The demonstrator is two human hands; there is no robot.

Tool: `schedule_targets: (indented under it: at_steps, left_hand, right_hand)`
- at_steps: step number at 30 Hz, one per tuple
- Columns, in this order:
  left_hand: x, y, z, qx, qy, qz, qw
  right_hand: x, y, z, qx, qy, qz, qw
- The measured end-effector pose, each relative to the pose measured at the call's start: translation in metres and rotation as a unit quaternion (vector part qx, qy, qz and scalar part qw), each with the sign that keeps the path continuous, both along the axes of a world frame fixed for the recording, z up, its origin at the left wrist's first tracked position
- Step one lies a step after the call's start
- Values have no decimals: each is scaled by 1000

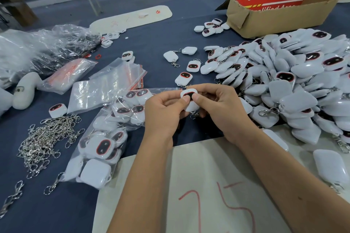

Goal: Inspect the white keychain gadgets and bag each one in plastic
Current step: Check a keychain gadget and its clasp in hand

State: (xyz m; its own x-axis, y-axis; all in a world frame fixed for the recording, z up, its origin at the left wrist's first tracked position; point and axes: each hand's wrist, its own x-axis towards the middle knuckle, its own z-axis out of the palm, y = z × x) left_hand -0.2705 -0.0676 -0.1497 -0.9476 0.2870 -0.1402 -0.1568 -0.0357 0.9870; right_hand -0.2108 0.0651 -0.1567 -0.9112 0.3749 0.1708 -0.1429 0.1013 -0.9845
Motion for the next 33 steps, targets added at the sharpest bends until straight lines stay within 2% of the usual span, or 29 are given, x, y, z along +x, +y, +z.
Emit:
schedule_targets:
  at_steps: [23,33]
  left_hand:
    - [-2,-3,2,16,-27,-21,999]
    - [-1,-3,4,-2,-13,-24,1000]
  right_hand:
    - [-2,-1,-1,3,-17,-17,1000]
    - [-3,0,-2,-2,-32,-20,999]
